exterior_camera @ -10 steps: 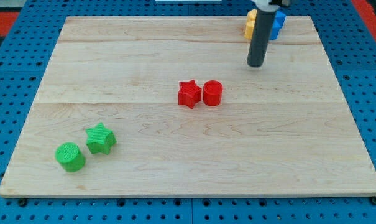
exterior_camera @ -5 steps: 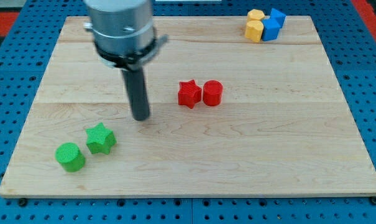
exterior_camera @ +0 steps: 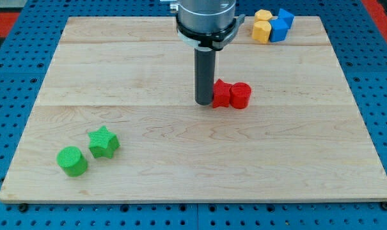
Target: Push the red blocks towards the right
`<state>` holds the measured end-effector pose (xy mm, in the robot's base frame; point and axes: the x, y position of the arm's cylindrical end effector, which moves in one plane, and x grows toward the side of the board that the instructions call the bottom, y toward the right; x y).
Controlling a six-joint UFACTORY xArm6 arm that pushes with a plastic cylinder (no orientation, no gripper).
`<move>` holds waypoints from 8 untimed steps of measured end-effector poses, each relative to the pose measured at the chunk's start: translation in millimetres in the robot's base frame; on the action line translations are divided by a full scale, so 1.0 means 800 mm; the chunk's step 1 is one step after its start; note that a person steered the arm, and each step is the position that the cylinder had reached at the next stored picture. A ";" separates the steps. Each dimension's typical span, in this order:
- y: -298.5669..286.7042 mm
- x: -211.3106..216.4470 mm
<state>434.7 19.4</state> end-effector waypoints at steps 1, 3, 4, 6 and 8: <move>-0.008 0.000; 0.015 0.000; 0.059 0.000; 0.085 0.001; 0.116 0.001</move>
